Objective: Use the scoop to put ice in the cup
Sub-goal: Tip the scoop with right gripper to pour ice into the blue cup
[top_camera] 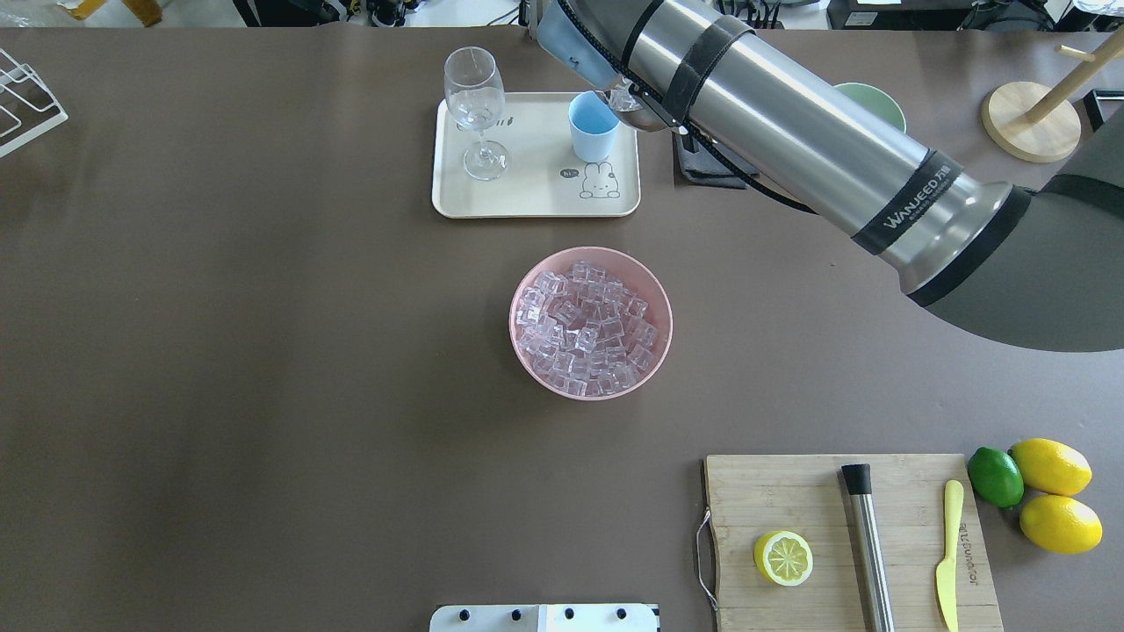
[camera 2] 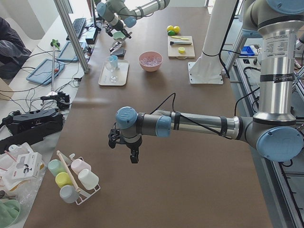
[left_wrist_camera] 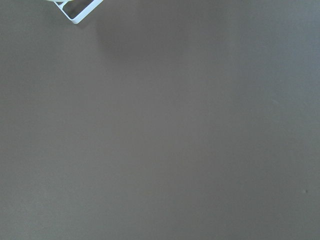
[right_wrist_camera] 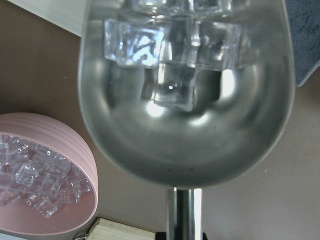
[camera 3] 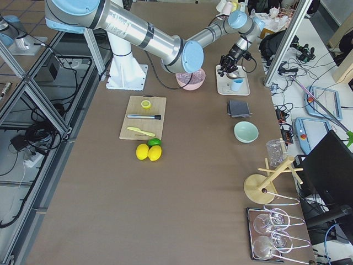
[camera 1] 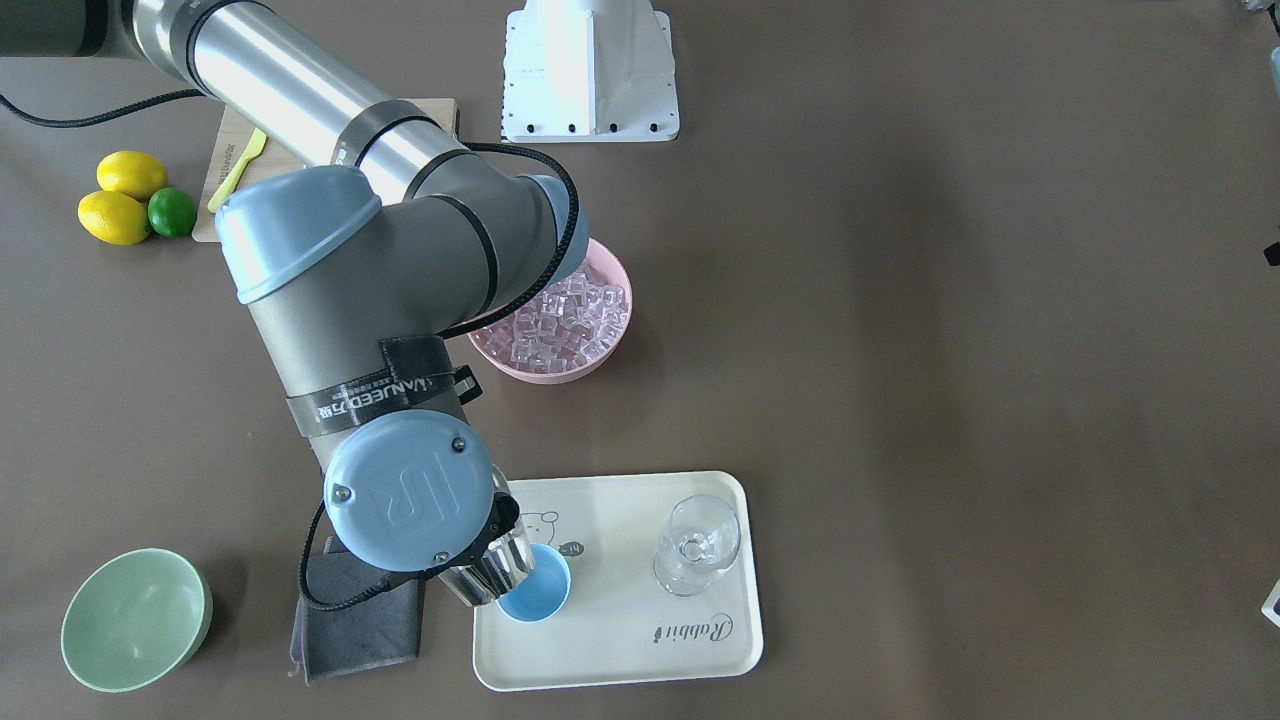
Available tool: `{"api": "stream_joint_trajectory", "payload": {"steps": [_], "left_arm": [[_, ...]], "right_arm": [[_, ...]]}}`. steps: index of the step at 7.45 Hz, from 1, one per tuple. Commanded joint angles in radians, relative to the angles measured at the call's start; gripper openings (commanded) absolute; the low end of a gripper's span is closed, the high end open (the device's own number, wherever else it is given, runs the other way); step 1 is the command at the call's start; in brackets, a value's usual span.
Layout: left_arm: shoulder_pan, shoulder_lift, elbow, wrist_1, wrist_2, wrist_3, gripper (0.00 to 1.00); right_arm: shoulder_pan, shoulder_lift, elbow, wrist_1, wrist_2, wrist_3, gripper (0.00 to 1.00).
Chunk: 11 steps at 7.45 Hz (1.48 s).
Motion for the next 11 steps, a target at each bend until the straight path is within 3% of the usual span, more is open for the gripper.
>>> {"api": "stream_joint_trajectory", "payload": {"steps": [1, 6, 11], "left_arm": [[0.004, 0.000, 0.019, 0.000, -0.001, -0.001, 0.99], [0.004, 0.000, 0.019, 0.001, -0.001, -0.007, 0.99], [0.004, -0.001, 0.051, 0.000, -0.007, -0.007, 0.99]], "right_arm": [[0.002, 0.071, -0.114, -0.001, -0.001, -0.025, 0.00], [0.000, 0.126, -0.280, -0.010, -0.006, -0.119, 0.00], [0.000, 0.182, -0.311, -0.058, -0.020, -0.157, 0.00]]}}
